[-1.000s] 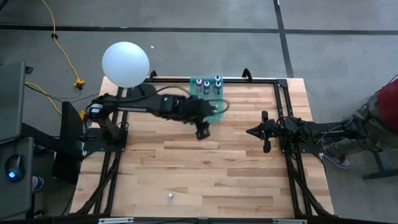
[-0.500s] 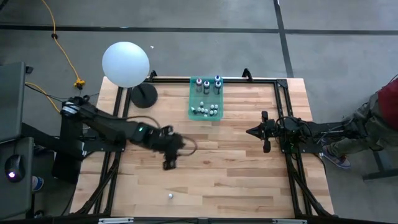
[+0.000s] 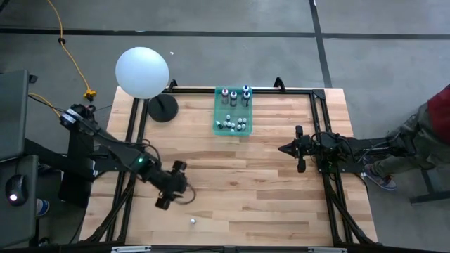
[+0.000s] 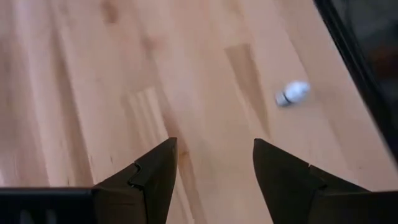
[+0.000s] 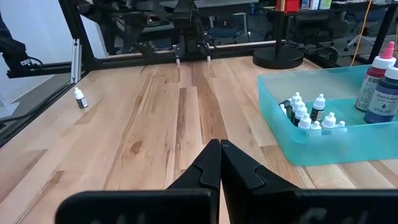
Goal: Pick & Place food coloring
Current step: Put the small black food coloring bottle into the light blue bin
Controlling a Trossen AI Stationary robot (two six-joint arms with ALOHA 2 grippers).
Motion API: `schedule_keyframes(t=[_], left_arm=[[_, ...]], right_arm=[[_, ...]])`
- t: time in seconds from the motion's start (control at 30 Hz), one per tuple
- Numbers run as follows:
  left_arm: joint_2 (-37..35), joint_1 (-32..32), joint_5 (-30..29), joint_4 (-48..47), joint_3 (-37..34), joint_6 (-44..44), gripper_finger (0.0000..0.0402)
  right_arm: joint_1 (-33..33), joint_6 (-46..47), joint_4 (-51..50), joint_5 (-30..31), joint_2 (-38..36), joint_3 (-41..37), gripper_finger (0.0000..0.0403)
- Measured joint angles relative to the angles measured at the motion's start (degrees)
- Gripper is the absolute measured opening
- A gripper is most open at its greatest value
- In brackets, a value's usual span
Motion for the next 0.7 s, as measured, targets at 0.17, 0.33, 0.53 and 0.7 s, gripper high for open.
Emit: schedule_keyframes(t=[0.17,0.33,0.53,0.7], left_arm=[[0.0,-3.7,0.5,2.7,-1.9,10.7,0.0202],[0.8,-4.7,6.8,5.1,-2.2,15.0,0.0202],[3.3,-4.7,8.4,11.6,-1.7,17.5,0.0202],[8.1,-4.6,8.6,11.7,1.0,18.4,0.0202]], right_arm=[[0.0,0.0,0.0,0.0,0.0,0.0,0.0],[0.0,0.0,0.0,0.0,0.0,0.0,0.0],[0.0,0.0,0.0,0.0,0.0,0.0,0.0],[0.0,0.0,0.0,0.0,0.0,0.0,0.0]])
